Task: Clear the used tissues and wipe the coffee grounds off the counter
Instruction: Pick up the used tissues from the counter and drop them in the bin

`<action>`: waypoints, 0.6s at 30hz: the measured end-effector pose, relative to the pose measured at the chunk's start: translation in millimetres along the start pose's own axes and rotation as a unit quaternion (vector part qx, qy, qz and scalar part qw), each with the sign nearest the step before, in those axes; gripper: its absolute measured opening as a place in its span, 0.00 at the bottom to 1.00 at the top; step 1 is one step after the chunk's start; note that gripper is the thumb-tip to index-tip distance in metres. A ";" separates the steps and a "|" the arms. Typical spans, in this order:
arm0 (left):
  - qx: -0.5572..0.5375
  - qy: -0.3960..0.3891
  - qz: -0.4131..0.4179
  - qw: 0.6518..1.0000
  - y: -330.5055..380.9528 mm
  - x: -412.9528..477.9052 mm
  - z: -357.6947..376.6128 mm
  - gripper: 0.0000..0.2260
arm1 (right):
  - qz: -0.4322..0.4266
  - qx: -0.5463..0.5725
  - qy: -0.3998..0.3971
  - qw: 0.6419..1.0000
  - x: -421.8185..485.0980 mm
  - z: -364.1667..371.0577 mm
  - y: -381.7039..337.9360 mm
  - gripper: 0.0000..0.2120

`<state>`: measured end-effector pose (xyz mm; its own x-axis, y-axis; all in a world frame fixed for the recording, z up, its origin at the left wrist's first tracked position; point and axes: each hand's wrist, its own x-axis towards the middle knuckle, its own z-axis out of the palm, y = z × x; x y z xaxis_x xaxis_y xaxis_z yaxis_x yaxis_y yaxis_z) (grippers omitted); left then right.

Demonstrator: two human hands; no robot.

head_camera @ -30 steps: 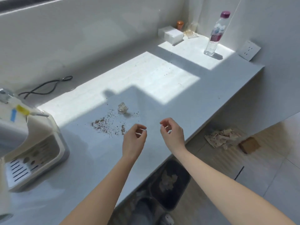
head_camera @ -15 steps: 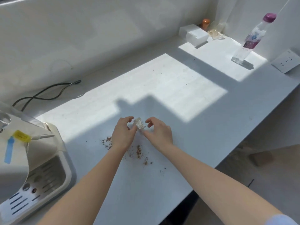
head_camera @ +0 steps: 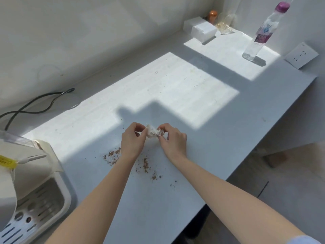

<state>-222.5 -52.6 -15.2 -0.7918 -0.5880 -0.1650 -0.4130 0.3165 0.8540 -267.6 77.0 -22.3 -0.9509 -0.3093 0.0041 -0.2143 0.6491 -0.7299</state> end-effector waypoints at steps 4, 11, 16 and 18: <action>-0.046 -0.022 0.043 0.998 26.1 -25.6 19.9 0.04 | 0.004 0.003 0.034 0.999 -5.9 -38.0 19.1 0.09; -0.048 -0.120 0.095 0.987 61.7 -100.1 77.7 0.07 | 0.078 0.026 0.087 0.993 -57.0 -108.1 68.9 0.07; -0.037 -0.169 0.121 0.977 64.1 -172.2 120.2 0.10 | 0.142 0.038 0.117 0.982 -122.7 -144.0 113.3 0.06; -0.029 -0.190 0.112 0.975 55.3 -198.4 136.9 0.09 | 0.170 0.041 0.117 0.978 -149.4 -150.8 133.4 0.06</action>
<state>-149.8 183.4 -2.9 -0.9733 -0.1874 -0.1324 -0.1929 0.3557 0.9145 -187.8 314.5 -17.2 -0.9912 0.0878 -0.0990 0.1322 0.6265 -0.7681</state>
